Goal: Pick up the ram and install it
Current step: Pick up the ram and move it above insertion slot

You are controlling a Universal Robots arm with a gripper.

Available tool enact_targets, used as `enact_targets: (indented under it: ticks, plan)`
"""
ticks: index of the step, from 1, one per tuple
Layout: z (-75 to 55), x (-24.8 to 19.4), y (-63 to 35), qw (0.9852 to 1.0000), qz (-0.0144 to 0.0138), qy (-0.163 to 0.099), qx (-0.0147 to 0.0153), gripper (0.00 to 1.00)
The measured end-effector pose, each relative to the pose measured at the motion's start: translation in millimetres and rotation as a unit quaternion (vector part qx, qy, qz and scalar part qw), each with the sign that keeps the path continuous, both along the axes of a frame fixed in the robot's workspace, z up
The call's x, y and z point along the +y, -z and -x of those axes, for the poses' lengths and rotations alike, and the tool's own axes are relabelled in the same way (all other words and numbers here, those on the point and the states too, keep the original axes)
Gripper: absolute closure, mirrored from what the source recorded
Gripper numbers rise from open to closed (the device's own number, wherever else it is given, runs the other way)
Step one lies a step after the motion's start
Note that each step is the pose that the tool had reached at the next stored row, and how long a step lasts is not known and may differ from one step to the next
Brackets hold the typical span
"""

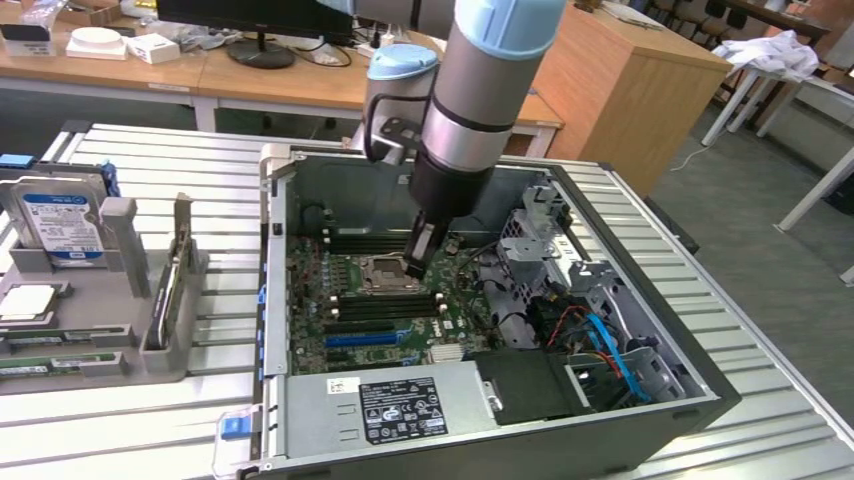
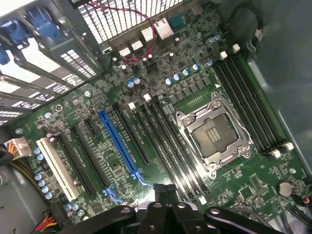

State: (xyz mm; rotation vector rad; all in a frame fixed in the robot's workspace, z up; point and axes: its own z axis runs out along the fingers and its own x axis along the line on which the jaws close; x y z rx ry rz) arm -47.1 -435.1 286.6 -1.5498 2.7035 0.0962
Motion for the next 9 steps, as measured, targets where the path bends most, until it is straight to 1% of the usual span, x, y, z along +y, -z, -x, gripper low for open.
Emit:
enact_targets:
  ticks: [9]
  plan:
    - [-0.3,-0.4,16.3,1.0000,0.0000,0.004,0.0000,0.90]
